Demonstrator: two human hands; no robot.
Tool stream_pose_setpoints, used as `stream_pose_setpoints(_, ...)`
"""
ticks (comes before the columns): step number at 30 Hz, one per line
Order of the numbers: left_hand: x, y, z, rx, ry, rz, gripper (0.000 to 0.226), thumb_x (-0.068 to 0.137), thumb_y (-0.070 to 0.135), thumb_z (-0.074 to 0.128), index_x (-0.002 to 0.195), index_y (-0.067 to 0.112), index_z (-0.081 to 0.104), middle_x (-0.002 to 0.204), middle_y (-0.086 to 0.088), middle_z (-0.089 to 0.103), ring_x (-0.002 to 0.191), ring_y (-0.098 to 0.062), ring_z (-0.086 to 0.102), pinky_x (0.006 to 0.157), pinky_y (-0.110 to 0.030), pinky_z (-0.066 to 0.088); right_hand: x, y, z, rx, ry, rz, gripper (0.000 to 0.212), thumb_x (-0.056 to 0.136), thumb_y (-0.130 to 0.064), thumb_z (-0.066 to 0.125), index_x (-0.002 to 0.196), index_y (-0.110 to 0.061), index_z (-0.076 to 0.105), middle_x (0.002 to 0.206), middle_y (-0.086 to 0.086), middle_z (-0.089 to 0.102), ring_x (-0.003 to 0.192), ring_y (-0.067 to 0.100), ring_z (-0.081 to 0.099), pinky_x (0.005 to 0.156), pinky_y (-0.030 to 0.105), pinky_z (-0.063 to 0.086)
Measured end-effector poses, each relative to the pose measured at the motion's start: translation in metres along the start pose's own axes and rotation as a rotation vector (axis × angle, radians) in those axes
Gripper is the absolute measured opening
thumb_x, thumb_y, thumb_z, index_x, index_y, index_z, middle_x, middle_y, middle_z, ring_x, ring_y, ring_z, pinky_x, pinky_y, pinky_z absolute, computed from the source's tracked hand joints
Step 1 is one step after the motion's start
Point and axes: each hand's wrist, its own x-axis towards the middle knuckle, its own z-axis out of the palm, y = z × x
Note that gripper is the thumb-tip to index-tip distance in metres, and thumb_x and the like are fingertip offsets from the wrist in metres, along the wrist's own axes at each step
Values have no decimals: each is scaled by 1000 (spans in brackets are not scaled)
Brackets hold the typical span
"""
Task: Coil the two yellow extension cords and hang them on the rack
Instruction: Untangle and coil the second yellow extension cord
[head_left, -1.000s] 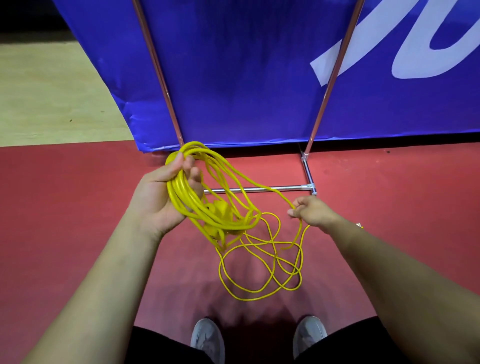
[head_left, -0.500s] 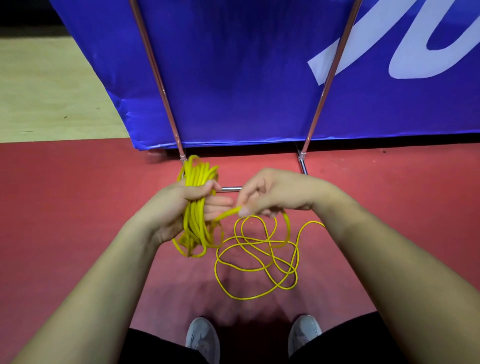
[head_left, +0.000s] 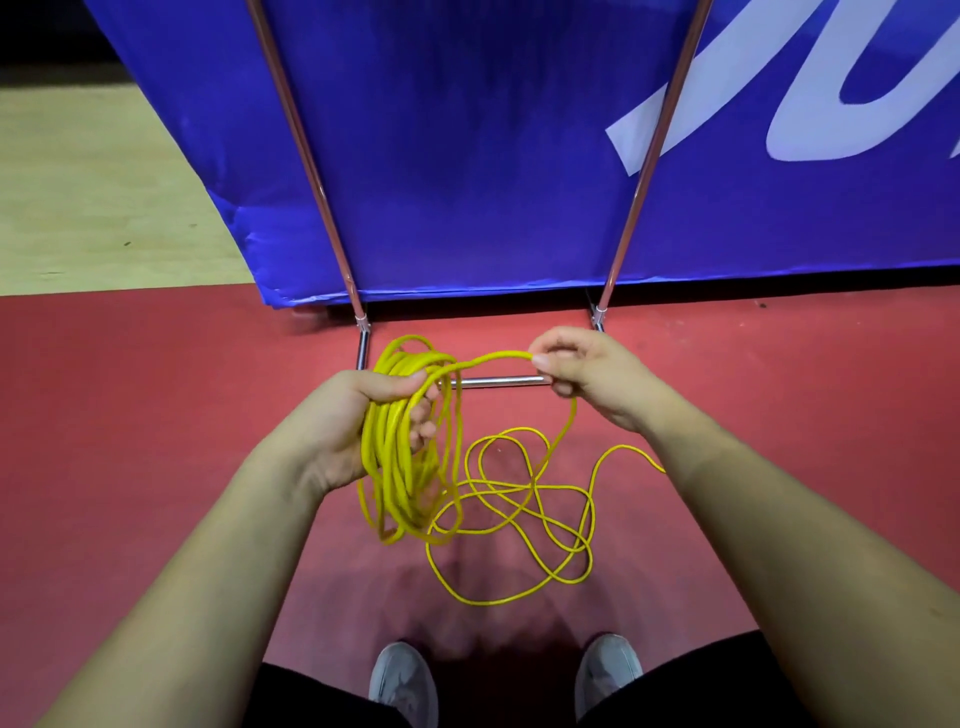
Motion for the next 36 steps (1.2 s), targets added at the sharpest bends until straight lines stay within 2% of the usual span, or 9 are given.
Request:
stream_pose_setpoints(8,-2,-5,2,18,-32,-72,25,77,17,53,94,2,62,87,-22,73,75,-30,73,61,-34,58,-11,-55,37,-258,-143,-240,5,86,-2,68,85,-5,71,55,-10,56,52,4,46,52,20,37)
stream_pose_setpoints(12,-2,-9,6,55,-53,-46,16,77,15,55,80,4,66,62,-9,63,49,-23,64,50,-30,54,-21,-61,71,-392,-276,-300,5,85,-8,70,86,-4,72,63,1,54,61,6,46,59,25,37)
stream_pose_setpoints(15,-1,-7,2,-2,-78,23,7,83,15,51,82,9,53,54,1,41,41,-14,42,46,-24,42,-20,-48,56,-376,-281,-188,18,87,-20,71,85,-2,66,62,4,52,57,12,47,57,30,36)
stream_pose_setpoints(20,-2,-2,-3,-74,-47,35,11,74,16,61,77,11,51,51,3,38,38,-10,36,44,-21,32,-13,-2,11,-591,-397,83,34,91,-39,64,82,-6,60,72,-1,50,69,12,43,69,32,35)
stream_pose_setpoints(22,-3,1,-7,-77,-18,20,11,72,15,62,76,8,55,51,2,40,38,-11,39,45,-22,32,-12,10,5,-457,-327,103,24,92,-32,63,89,-8,62,79,3,57,72,10,54,78,33,40)
stream_pose_setpoints(24,-3,2,-12,-21,13,-20,10,77,15,57,79,5,56,53,-1,47,42,-14,48,46,-23,40,-10,10,6,-179,-187,78,3,94,-15,61,95,-12,61,68,6,56,59,15,56,68,34,44)
stream_pose_setpoints(27,-6,0,-15,106,-7,-118,20,68,18,66,78,2,63,62,-10,62,53,-25,63,52,-29,51,-4,-10,11,-23,-27,-8,5,94,-12,60,95,-15,65,55,-2,40,46,12,30,47,24,24)
stream_pose_setpoints(31,-7,-1,-10,91,14,-154,24,72,15,56,89,-2,63,86,-26,71,74,-33,72,58,-32,57,-10,-33,15,-334,-103,-76,8,90,-18,68,87,-16,75,54,-6,45,48,9,33,47,20,27)
stream_pose_setpoints(36,-5,-8,0,112,-40,-143,27,76,15,54,96,-1,62,89,-25,72,77,-32,73,65,-34,58,-24,-55,40,-511,-286,-136,5,85,-15,73,84,-10,76,50,-17,55,50,-3,44,53,12,34)
